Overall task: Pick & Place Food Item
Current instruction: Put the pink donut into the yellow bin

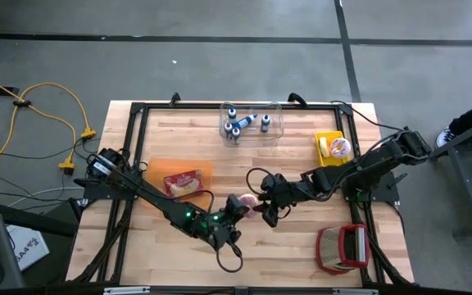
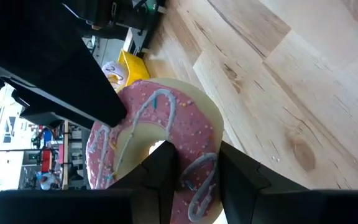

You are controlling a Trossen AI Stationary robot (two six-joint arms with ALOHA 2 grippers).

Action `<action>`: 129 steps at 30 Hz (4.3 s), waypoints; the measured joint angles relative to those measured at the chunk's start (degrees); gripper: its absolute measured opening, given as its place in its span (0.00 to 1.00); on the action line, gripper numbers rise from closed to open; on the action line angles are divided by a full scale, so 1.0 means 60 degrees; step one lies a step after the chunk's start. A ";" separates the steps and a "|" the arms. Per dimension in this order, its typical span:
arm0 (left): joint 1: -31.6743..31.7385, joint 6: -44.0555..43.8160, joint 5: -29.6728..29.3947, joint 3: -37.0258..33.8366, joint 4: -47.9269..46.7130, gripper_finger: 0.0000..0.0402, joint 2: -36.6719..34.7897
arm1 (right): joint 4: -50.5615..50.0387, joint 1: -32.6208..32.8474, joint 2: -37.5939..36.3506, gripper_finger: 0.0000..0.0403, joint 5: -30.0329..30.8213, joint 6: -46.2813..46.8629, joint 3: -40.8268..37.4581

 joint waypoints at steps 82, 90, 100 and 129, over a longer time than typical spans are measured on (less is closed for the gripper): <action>-0.0844 0.0497 -0.0889 0.0000 0.0951 0.47 -0.0007 | 0.0122 -0.0132 0.0011 0.25 -0.0676 0.0223 0.0000; -0.0885 0.0448 -0.0871 0.0000 0.0907 0.47 -0.0007 | 0.0126 -0.0132 0.0011 0.25 -0.0676 0.0223 0.0000; -0.0885 0.0182 -0.0880 0.0000 0.0907 0.47 -0.0007 | 0.0129 -0.0211 0.0011 0.25 -0.0358 0.0064 0.0000; 0.0776 -0.1822 -0.1439 0.0004 0.0935 0.47 -0.0007 | -0.9397 -0.3163 -0.4471 0.25 0.1673 0.1418 0.0004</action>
